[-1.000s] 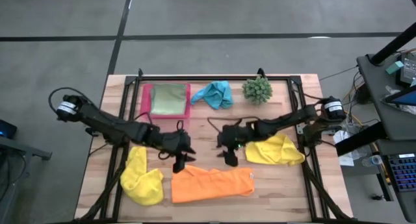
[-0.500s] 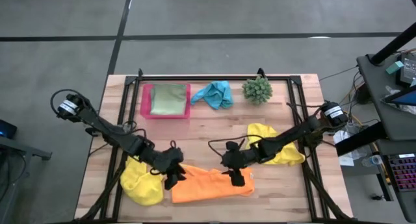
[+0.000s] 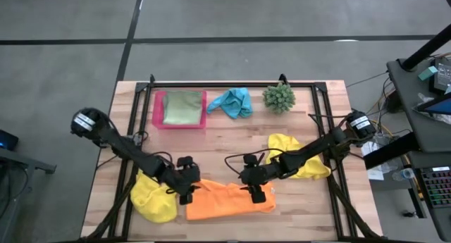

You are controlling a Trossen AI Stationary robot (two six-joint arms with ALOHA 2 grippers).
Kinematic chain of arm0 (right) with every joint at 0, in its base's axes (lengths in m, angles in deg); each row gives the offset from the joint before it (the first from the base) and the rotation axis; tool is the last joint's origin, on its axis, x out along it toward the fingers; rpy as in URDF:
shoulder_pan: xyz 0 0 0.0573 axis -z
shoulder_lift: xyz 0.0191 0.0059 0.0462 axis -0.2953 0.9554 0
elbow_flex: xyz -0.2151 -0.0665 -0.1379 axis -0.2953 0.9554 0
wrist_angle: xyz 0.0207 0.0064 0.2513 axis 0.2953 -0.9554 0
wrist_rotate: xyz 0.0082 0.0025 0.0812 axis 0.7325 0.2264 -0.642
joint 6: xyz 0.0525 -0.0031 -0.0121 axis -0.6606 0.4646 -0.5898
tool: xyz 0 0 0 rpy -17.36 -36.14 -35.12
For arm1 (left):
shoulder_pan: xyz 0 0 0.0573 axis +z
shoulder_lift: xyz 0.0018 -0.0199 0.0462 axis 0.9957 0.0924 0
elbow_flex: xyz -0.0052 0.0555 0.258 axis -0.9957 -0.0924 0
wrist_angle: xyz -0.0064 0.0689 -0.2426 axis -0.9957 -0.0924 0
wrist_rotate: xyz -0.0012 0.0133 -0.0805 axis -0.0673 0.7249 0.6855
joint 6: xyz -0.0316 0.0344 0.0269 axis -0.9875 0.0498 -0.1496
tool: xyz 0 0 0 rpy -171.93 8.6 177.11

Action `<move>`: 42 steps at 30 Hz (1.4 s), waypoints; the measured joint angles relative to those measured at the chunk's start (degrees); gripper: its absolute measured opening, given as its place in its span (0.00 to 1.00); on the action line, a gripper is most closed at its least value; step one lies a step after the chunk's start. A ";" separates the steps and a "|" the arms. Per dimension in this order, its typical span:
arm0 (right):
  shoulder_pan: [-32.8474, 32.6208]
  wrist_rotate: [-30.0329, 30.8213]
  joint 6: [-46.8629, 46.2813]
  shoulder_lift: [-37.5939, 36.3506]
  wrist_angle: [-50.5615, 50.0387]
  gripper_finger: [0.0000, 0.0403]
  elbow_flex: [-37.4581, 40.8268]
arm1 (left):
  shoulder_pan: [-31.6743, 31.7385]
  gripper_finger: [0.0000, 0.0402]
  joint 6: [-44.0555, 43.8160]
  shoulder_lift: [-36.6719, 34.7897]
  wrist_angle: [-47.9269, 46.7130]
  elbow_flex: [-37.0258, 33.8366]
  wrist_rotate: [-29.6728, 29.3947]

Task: Fold microfiber towels
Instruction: Fold the orange towel

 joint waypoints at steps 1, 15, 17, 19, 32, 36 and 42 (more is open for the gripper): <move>0.00 0.00 0.00 0.00 0.05 0.50 0.00 | 0.01 0.33 0.24 0.95 0.02 -0.20 -0.02; 0.02 0.04 -0.17 0.00 0.42 0.50 0.00 | -0.06 0.26 1.13 10.38 0.87 1.02 -6.14; 0.02 0.43 -0.19 0.00 0.87 0.50 0.00 | 0.03 0.17 1.11 10.15 0.47 0.84 -7.94; 0.02 2.00 -0.19 0.00 1.85 0.50 0.00 | 0.06 0.06 1.02 9.67 -0.09 0.56 -10.11; 1.57 6.19 5.91 0.00 11.42 0.50 -0.02 | 1.65 0.00 2.96 2.10 -0.52 1.74 -22.52; 3.02 8.83 6.04 -0.07 11.62 0.50 -0.45 | 1.63 0.00 6.43 -3.87 -0.56 1.85 -26.11; 4.55 9.28 6.04 -0.65 9.61 0.50 -2.20 | 1.63 0.00 9.24 -12.60 -0.39 1.90 -26.64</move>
